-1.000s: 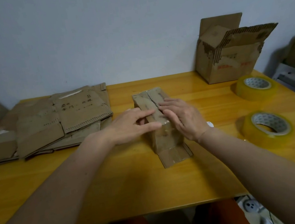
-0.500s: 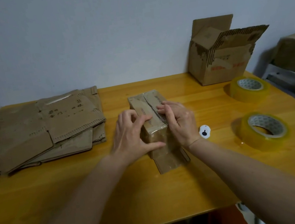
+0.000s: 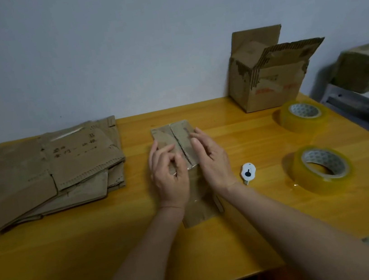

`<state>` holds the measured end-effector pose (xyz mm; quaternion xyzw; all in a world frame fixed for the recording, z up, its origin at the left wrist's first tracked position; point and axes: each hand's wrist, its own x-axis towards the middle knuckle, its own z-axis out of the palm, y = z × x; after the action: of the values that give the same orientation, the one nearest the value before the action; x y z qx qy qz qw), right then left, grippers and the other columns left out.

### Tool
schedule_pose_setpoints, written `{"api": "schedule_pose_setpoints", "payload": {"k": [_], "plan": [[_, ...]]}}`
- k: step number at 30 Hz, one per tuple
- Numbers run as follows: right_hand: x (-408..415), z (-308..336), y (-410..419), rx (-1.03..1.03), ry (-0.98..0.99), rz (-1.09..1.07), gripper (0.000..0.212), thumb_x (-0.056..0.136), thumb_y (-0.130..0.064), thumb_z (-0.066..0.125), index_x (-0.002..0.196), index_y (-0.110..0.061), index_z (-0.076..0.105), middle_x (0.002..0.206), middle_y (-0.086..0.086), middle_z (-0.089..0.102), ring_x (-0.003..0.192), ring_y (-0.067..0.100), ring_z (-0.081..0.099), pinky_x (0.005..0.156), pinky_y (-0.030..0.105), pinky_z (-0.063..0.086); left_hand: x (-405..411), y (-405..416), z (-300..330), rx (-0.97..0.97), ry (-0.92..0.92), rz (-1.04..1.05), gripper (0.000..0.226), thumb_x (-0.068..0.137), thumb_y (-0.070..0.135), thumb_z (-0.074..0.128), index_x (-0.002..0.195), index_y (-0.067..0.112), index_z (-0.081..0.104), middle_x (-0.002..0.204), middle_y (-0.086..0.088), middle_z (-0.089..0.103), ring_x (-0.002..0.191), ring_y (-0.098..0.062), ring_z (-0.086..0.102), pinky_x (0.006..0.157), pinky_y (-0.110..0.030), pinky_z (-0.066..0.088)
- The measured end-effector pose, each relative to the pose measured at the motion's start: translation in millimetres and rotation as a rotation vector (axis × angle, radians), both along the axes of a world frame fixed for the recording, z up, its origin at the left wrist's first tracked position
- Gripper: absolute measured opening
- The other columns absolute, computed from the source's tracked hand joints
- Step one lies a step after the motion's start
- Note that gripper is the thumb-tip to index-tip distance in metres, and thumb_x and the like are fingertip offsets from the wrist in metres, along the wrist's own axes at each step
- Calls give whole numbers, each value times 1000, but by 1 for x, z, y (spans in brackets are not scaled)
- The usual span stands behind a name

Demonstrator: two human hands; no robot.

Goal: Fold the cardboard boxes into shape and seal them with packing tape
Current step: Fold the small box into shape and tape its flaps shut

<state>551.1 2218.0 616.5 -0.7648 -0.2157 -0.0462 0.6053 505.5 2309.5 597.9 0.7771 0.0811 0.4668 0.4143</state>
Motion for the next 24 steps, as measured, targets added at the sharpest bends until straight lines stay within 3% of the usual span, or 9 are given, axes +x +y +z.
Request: {"api": "schedule_pose_setpoints", "payload": {"k": [3, 7, 10, 12, 14, 17, 20, 22, 24], "plan": [[2, -6, -23, -16, 112, 31, 53, 96, -51, 40, 142, -25, 41, 142, -13, 43, 127, -3, 37, 95, 8, 30, -12, 19, 0, 77, 116, -117, 42, 88, 38, 44, 81, 2, 64, 116, -9, 65, 133, -29, 40, 109, -39, 31], [-1, -18, -38, -266, 384, -166, 53, 98, -47, 40, 130, -7, 51, 125, 8, 56, 115, 21, 51, 92, 29, 38, -37, 53, 1, 162, 176, -142, 42, 90, 39, 42, 98, 4, 64, 125, -6, 60, 131, -25, 44, 106, -38, 34], [-14, -12, -25, -150, 604, -17, 50, 95, -51, 45, 104, -6, 63, 100, 10, 66, 89, 25, 62, 84, 43, 51, -51, 65, 10, 67, 222, -79, 33, 91, 43, 43, 89, 14, 57, 119, -3, 62, 115, -21, 56, 90, -35, 46], [-23, -2, -14, -61, 727, 90, 45, 92, -52, 52, 98, -9, 67, 98, 10, 71, 90, 27, 66, 87, 43, 54, -55, 70, 17, -31, 324, -14, 41, 91, 61, 38, 88, 23, 52, 107, 2, 62, 101, -18, 58, 76, -31, 45], [-31, 8, -4, -17, 785, 152, 40, 90, -46, 59, 103, -10, 68, 102, 9, 71, 97, 26, 66, 94, 44, 52, -58, 70, 25, -160, 467, -21, 62, 80, 78, 27, 109, 29, 50, 106, 8, 55, 95, -11, 55, 70, -27, 42], [-31, 26, 6, -24, 599, 143, 33, 92, -31, 60, 117, -10, 61, 117, 8, 65, 107, 23, 60, 97, 42, 49, -60, 66, 26, -351, 508, -165, 67, 87, 67, 39, 142, 30, 30, 113, 12, 50, 95, 0, 53, 71, -23, 44], [-23, 50, -1, -125, 279, 168, 50, 87, -22, 68, 133, -15, 49, 122, 3, 57, 107, 17, 57, 86, 31, 53, -62, 66, 20, -362, 542, -140, 57, 94, 33, 57, 144, 21, 32, 112, 11, 53, 104, -5, 56, 76, -17, 45], [-16, 64, -9, -416, 5, 190, 64, 82, -21, 72, 138, -20, 42, 126, 0, 50, 113, 19, 52, 91, 33, 50, -66, 66, 26, -224, 535, 107, 60, 91, 23, 62, 143, 19, 33, 131, 2, 46, 121, -10, 45, 91, -21, 38], [-11, 70, -14, -756, -218, 204, 79, 79, -19, 73, 145, -24, 29, 133, 2, 43, 121, 23, 45, 99, 40, 44, -67, 64, 39, 53, 324, 312, 63, 87, 12, 61, 144, 13, 32, 143, -9, 36, 127, -15, 36, 101, -24, 29]]}}
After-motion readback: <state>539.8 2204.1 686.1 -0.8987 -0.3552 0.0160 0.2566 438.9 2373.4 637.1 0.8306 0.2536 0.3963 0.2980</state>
